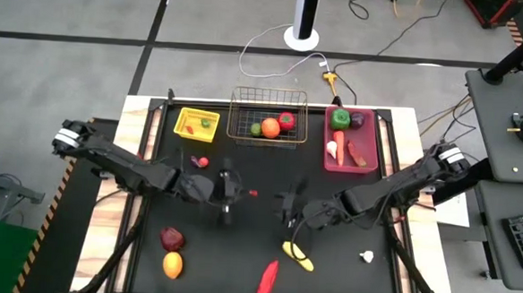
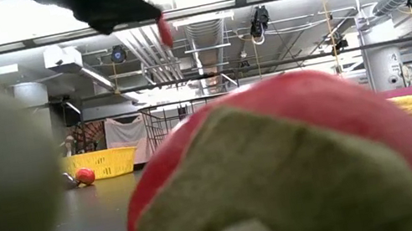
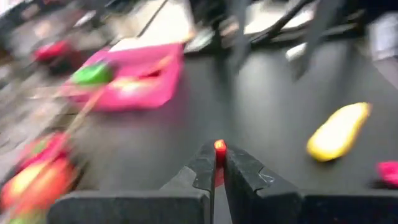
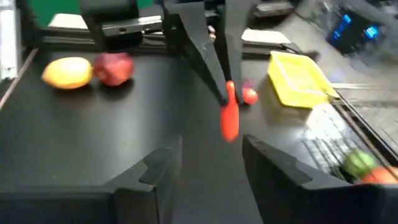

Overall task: Sort produce into baskets
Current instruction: Put the small orange chili pepper into the yellow bin

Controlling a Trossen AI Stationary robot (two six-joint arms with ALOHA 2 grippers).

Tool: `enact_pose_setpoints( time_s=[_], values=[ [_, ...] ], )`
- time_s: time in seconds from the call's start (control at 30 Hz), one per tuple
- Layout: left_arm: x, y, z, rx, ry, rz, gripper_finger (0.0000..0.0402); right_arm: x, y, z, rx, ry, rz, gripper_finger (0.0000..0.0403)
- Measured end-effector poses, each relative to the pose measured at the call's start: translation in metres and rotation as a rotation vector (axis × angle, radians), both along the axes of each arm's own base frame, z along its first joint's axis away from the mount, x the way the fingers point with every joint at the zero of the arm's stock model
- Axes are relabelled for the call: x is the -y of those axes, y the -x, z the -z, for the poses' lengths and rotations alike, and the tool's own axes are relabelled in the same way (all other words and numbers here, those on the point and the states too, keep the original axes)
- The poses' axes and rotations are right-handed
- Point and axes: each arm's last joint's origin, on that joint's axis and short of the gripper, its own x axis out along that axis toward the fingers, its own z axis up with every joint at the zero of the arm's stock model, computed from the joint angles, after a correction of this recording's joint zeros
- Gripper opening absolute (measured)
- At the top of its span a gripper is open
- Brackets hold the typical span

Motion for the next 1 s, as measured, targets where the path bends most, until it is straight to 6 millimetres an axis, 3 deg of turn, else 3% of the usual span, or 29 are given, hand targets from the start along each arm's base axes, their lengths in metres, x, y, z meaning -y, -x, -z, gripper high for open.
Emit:
enact_pose_setpoints(
  time_s=[0.2,0.47,0.8,1.0],
  values=[
    [-0.038,0.021,-0.009,-0.251,-0.09,-0.351,0.0001,0.012,0.006,-0.02,0.021,-0.031,0.051,0.0186],
    [-0.119,0.046,-0.003,-0.549,-0.062,-0.653,0.0001,0.015,0.009,-0.021,0.002,-0.041,0.063,0.0196],
    [-0.209,0.083,0.004,-0.665,0.118,-0.667,0.0001,0.016,0.011,-0.02,-0.01,-0.062,0.077,0.0199],
    [-0.235,0.102,0.004,-0.647,0.197,-0.705,0.0001,0.016,0.011,-0.02,-0.01,-0.061,0.076,0.0199]
  ],
)
